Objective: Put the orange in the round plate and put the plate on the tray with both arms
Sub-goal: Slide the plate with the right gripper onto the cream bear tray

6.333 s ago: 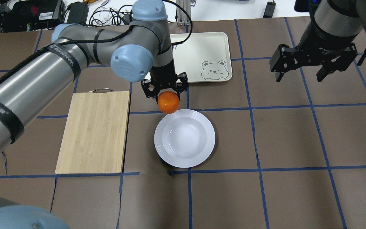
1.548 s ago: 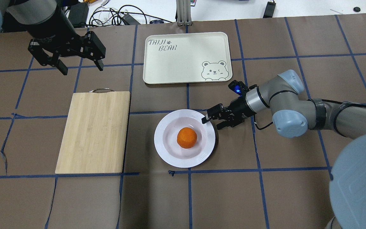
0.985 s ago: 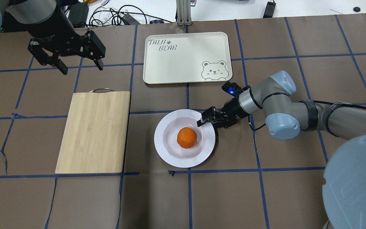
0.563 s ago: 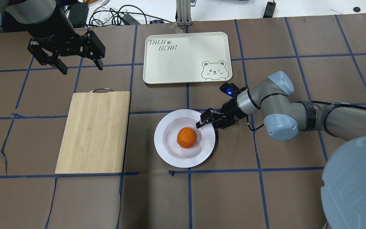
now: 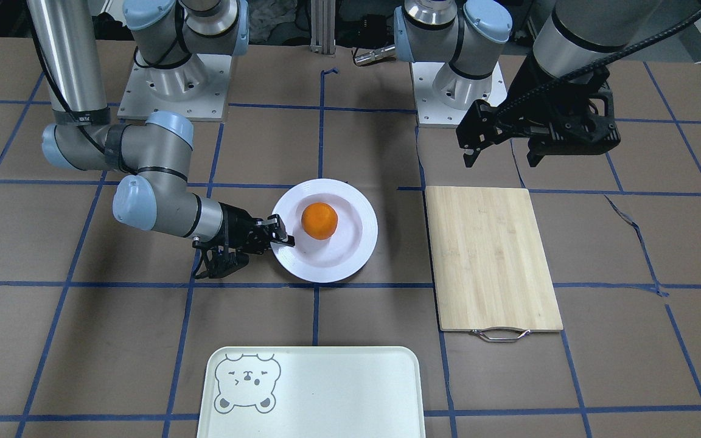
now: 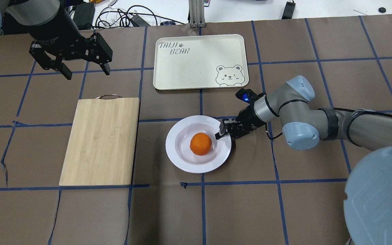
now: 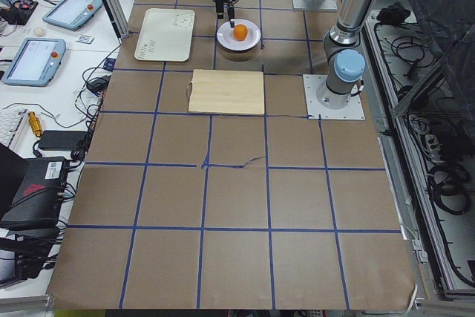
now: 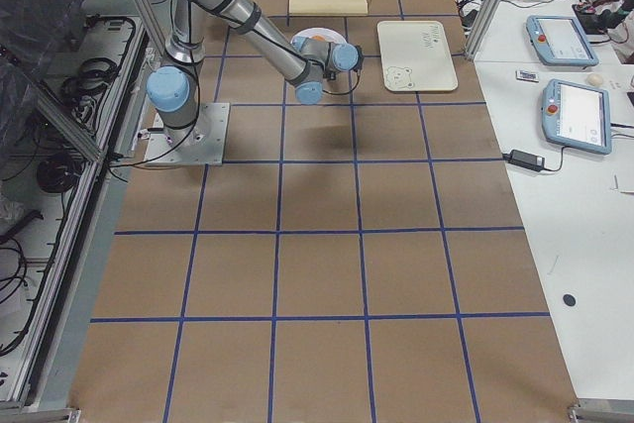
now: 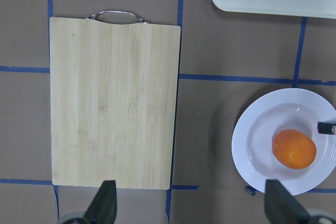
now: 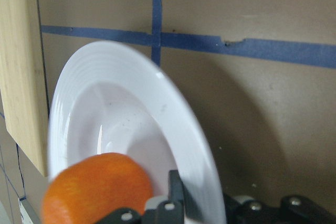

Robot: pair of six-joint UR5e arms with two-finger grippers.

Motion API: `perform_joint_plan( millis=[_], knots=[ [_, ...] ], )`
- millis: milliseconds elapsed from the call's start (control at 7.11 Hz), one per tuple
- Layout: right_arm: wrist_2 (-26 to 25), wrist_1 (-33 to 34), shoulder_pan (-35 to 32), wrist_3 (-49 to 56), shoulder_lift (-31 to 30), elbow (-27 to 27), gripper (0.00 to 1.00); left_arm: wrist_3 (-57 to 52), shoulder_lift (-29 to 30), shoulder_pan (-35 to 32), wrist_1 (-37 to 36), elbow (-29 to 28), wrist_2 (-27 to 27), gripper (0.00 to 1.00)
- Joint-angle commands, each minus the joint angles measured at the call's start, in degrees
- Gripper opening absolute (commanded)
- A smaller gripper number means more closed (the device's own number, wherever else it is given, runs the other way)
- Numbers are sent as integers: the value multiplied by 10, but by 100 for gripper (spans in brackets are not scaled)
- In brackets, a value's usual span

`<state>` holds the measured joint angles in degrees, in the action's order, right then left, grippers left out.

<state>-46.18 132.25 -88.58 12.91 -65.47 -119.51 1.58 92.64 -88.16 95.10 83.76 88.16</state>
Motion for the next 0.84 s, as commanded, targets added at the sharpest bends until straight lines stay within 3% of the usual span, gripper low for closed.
perform_joint_plan(
  millis=[0,281,422,704],
  knots=[
    [2,4,1,-2,-5,1,0,-1,0,0,0,0,0,100],
    [2,4,2,3,-7,9,0,-2,0,0,0,0,1,100],
    [-2,59,2,1,-15,9,0,-2,0,0,0,1,1,100],
    [-14,100,2,4,-22,33,0,-2,0,0,0,1,1,100]
  ],
)
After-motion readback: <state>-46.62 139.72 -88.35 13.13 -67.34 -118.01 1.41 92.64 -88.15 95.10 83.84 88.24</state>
